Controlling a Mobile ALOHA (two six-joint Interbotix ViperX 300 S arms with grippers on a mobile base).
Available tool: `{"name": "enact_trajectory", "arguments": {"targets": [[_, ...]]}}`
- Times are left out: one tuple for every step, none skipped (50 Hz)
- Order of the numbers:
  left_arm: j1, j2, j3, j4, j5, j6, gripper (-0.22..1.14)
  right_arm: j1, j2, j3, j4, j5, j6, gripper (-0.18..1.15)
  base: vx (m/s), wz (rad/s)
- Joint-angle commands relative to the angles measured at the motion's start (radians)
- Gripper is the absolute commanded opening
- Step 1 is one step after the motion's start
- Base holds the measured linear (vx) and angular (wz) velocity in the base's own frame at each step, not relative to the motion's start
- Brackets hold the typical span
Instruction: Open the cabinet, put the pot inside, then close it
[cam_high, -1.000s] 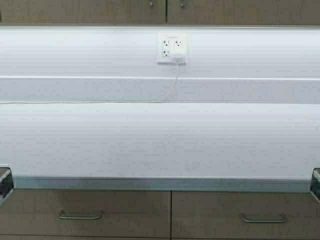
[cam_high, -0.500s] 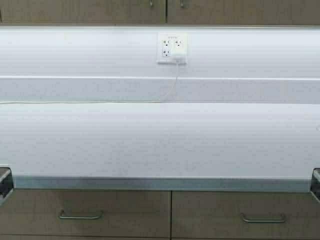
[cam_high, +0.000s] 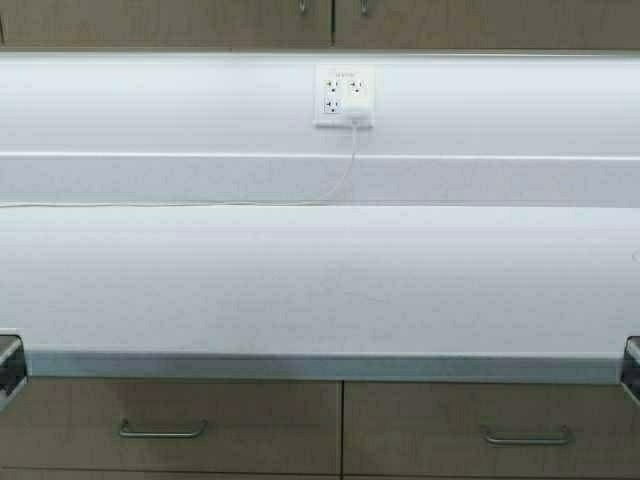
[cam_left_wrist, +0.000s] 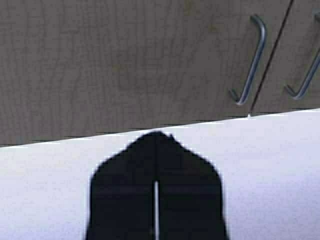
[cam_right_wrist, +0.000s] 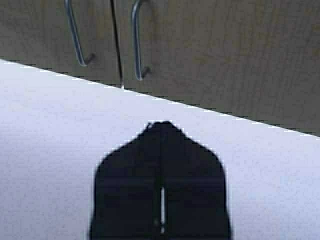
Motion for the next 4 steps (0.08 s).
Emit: {"name": "enact_trajectory", "arguments": {"targets": [[-0.002, -0.008, -0.012, 0.002, -0.015, 0.000, 0.04, 0.000, -0.008, -0.011, -0.002, -0.006, 0.002, 0.06, -0.01, 0.00], [-0.002, -0.008, -0.012, 0.002, -0.015, 0.000, 0.04, 0.000, -0.008, -0.012, -0.002, -0.006, 0.000, 0.06, -0.01, 0.00], [-0.002, -0.008, -0.014, 0.002, -0.015, 0.000, 0.04, 0.000, -0.008, -0.012, -0.002, -0.006, 0.000, 0.06, -0.01, 0.00], [-0.002, -0.008, -0.014, 0.002, -0.015, 0.000, 0.04, 0.000, -0.008, -0.014, -0.002, -0.006, 0.002, 0.06, -0.01, 0.00]]}}
